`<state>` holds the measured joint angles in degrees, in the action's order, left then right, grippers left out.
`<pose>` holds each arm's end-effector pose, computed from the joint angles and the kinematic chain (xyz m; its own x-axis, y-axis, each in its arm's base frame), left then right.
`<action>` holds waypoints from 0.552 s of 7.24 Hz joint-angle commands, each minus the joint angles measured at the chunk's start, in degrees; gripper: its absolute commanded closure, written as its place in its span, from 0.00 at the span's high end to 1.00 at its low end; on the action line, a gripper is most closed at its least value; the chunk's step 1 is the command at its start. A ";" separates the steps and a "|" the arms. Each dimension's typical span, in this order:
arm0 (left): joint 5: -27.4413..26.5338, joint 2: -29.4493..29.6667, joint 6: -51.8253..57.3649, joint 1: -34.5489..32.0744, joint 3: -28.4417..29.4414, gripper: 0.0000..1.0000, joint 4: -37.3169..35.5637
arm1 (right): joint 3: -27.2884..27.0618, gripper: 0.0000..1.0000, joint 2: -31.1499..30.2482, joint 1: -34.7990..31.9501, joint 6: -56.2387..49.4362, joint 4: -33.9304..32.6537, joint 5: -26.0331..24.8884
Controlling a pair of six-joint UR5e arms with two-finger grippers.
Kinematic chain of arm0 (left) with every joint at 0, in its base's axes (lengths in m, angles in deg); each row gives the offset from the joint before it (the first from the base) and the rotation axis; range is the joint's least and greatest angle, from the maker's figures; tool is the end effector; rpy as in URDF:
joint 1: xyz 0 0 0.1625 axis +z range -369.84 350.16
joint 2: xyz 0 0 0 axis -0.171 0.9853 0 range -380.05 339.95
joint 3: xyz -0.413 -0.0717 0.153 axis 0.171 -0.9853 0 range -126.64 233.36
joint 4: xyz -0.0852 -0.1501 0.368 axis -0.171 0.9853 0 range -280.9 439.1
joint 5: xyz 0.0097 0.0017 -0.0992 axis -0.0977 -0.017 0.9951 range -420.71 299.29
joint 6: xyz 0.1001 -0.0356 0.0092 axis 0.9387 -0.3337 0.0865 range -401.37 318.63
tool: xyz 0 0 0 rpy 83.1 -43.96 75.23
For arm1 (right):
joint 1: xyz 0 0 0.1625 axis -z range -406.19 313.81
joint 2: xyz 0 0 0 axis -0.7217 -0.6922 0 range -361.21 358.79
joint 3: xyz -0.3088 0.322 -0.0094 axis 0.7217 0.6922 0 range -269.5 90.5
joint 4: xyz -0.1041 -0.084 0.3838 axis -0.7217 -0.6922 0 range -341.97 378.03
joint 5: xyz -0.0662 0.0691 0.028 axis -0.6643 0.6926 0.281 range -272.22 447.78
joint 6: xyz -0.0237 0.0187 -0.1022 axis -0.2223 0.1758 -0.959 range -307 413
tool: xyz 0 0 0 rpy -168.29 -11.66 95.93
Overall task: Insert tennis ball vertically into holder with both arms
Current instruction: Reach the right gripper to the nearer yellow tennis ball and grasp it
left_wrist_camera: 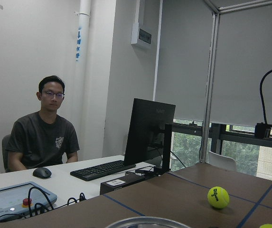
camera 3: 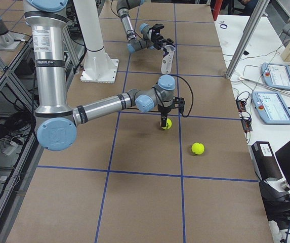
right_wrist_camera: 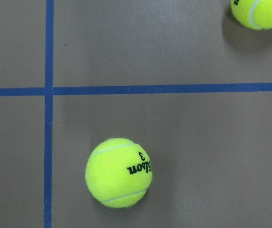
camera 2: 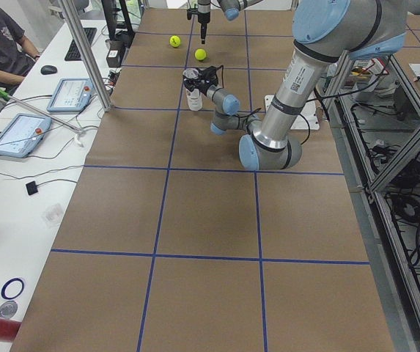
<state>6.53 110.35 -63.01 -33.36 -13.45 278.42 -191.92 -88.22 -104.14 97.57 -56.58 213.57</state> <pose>0.5499 -0.4297 0.2501 0.4058 0.7582 -0.5104 0.7481 0.0452 0.6621 -0.2177 -0.4811 0.5293 0.6966 0.0233 0.7171 -0.0461 0.9989 0.0123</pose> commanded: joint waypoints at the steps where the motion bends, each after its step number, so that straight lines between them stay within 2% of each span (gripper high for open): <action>1: 0.00 -0.06 0.19 0.05 0.01 0.81 0.20 | 3.96 0.99 3.15 1.34 0.17 0.08 -1.08; 4: 0.00 0.03 0.19 0.05 0.01 0.81 0.20 | 6.26 0.99 4.74 3.36 0.17 0.08 -1.16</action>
<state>6.53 110.37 -62.82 -33.31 -13.44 278.61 -186.40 -83.97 -101.62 97.74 -56.45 212.50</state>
